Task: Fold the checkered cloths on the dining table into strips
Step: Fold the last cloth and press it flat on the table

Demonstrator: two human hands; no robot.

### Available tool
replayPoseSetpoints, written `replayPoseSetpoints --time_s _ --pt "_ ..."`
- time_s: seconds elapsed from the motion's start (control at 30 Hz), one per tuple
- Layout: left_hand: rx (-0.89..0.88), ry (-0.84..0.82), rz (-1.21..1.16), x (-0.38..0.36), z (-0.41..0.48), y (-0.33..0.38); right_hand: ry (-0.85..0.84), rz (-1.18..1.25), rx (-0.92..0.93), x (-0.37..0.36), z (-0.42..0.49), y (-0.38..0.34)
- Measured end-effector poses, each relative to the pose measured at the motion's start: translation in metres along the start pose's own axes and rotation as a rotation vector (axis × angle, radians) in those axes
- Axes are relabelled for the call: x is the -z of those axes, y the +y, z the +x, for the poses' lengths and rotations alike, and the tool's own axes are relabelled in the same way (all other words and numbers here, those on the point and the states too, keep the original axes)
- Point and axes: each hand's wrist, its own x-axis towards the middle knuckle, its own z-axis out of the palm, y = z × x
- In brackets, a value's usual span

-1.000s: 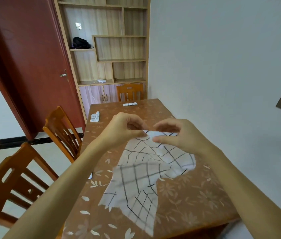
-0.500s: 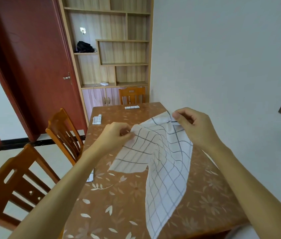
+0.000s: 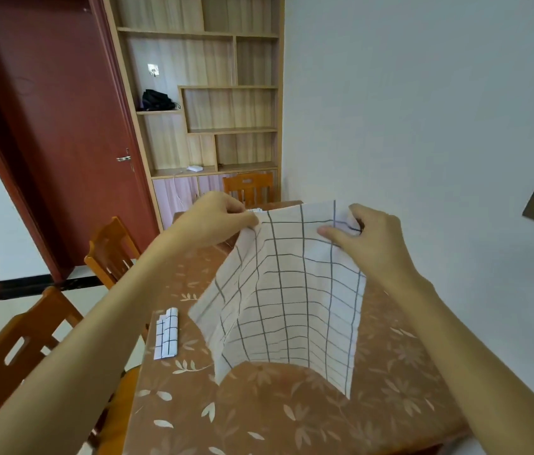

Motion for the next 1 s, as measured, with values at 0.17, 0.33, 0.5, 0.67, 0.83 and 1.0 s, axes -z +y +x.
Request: replayPoseSetpoints --time_s 0.17,0.33,0.5,0.67,0.83,1.0 --pt "0.218 -0.097 -0.503 -0.005 -0.009 0.012 -0.073 0.086 0.048 -0.006 -0.018 -0.028" --pt "0.283 -0.089 -0.772 -0.02 -0.013 0.025 -0.18 0.127 0.055 -0.013 -0.037 -0.057" --pt "0.287 -0.009 -0.974 -0.028 -0.01 0.021 -0.311 0.048 -0.116 -0.018 -0.045 -0.068" --pt "0.206 0.023 -0.92 -0.029 -0.019 0.018 -0.043 0.025 -0.017 -0.019 -0.038 -0.053" --pt "-0.193 0.291 -0.453 -0.026 -0.022 -0.011 -0.077 0.193 0.003 0.004 -0.023 -0.046" --pt "-0.284 -0.16 -0.475 -0.027 -0.017 -0.03 -0.248 0.288 0.022 0.027 -0.009 -0.043"
